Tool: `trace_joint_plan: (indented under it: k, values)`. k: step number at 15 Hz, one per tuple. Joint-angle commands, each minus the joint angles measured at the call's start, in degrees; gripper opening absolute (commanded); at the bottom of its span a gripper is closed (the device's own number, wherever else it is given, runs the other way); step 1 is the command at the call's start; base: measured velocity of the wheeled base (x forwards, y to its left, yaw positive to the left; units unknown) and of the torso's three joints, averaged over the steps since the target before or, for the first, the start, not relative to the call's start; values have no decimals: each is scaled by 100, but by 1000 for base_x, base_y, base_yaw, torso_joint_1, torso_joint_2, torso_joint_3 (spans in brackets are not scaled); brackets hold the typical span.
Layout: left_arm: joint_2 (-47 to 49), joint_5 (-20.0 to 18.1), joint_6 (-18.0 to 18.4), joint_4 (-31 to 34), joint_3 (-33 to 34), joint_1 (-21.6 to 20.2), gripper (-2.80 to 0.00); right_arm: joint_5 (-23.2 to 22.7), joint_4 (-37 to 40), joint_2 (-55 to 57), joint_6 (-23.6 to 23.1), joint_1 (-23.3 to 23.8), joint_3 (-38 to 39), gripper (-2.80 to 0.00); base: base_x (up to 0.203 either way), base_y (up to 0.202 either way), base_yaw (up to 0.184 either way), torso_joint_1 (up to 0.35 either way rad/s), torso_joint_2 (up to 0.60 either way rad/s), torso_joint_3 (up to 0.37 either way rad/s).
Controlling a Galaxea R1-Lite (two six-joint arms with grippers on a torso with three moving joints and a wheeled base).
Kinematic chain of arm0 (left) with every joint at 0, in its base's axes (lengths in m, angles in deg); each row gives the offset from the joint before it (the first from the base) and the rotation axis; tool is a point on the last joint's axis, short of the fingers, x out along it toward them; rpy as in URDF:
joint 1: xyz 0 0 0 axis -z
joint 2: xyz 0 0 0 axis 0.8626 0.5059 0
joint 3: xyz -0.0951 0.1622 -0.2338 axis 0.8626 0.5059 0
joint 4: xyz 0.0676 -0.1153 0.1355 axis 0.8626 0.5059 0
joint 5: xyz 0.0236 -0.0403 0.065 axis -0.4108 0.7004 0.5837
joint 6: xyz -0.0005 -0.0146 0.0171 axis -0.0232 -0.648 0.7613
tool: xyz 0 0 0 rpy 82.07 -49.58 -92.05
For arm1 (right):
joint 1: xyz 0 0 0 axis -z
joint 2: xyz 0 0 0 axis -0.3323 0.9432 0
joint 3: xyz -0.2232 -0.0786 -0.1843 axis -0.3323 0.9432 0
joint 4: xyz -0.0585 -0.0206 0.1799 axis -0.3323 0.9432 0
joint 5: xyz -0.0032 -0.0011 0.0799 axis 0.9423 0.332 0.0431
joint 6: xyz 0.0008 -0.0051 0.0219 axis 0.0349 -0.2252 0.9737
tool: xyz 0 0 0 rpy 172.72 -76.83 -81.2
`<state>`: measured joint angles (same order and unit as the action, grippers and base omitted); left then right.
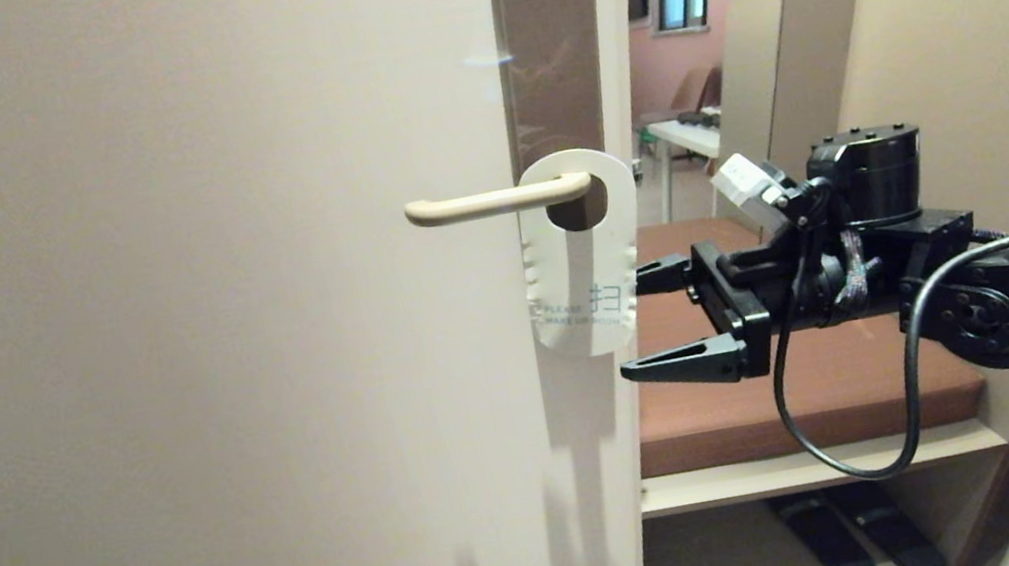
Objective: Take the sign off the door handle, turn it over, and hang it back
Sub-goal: Take down the sign
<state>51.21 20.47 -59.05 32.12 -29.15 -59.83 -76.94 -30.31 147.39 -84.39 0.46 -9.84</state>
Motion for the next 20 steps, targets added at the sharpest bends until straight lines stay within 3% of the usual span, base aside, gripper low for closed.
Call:
trace_joint_plan:
  k: [1, 12, 20]
  values:
    - [-2, -2, -1, -4, 0, -4, -280, -34, -26, 42, -19, -48, -15, 0, 0, 0, 0, 0, 0, 0]
    - [-2, 6, -1, -4, 0, -4, -280, -25, -23, 288, 38, -165, -325, 0, 0, 0, 0, 0, 0, 0]
    - [-2, 6, -1, -4, 0, -4, -280, -34, -15, 529, 481, -250, -742, 0, 0, 0, 0, 0, 0, 0]
